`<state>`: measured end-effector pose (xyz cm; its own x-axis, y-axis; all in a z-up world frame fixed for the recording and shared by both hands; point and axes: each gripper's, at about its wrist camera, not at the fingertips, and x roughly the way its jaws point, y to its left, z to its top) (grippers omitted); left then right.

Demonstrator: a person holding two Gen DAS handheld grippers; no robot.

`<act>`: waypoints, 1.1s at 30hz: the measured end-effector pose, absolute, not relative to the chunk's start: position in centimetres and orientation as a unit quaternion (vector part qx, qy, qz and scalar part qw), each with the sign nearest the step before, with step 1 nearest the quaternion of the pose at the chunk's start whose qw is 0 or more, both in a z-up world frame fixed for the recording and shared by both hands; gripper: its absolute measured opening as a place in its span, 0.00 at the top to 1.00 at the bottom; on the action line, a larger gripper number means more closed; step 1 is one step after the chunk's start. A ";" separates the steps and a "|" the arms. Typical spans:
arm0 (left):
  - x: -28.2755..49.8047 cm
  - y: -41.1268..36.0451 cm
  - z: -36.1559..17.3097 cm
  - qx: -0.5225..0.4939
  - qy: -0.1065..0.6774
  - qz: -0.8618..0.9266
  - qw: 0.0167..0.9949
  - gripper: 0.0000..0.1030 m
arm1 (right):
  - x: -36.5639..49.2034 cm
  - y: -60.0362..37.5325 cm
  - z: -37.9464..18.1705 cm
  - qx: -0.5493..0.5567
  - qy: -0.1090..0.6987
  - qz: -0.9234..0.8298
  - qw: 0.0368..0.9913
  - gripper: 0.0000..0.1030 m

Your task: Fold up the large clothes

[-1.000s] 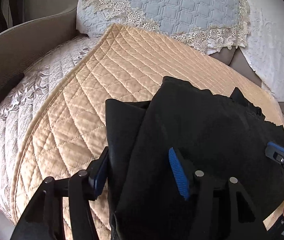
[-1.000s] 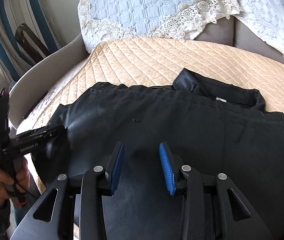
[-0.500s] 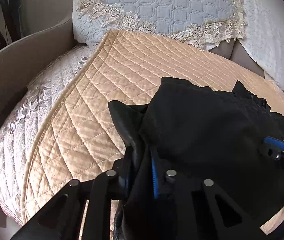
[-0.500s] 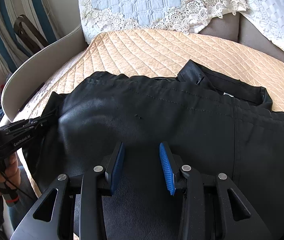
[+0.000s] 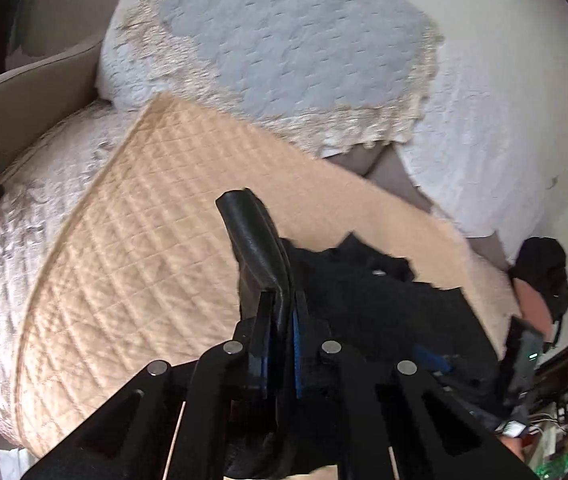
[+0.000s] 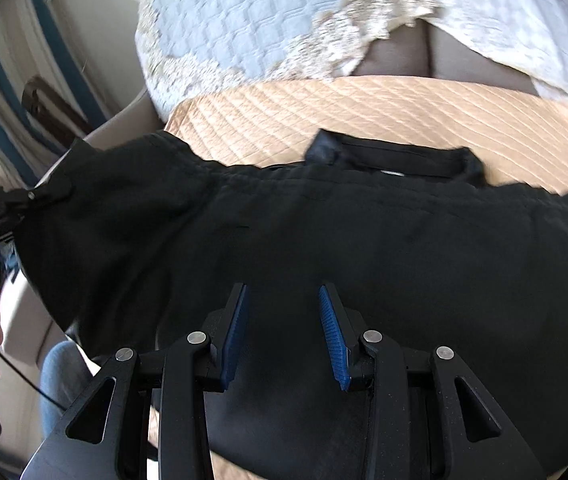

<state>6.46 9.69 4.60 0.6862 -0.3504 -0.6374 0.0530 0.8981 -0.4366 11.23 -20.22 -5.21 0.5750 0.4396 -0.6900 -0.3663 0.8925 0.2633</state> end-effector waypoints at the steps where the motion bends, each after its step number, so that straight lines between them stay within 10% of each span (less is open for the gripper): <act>1: 6.5 8.6 5.2 -0.200 0.379 -0.126 0.895 0.92 | 11.0 -20.9 -5.1 0.053 0.399 0.224 0.888 0.63; 17: 10.4 -9.6 -4.5 -0.160 0.496 -0.251 0.816 1.00 | 8.3 -30.8 -6.6 0.183 0.398 0.170 0.883 0.63; 25: 5.0 -2.9 3.3 -0.187 0.395 -0.281 0.855 0.97 | 9.9 -28.6 -5.6 0.259 0.389 0.259 0.845 0.46; 33: 5.8 4.6 -0.1 -0.168 0.407 -0.151 0.885 0.94 | 14.2 -22.1 -8.1 0.257 0.456 0.308 0.794 0.45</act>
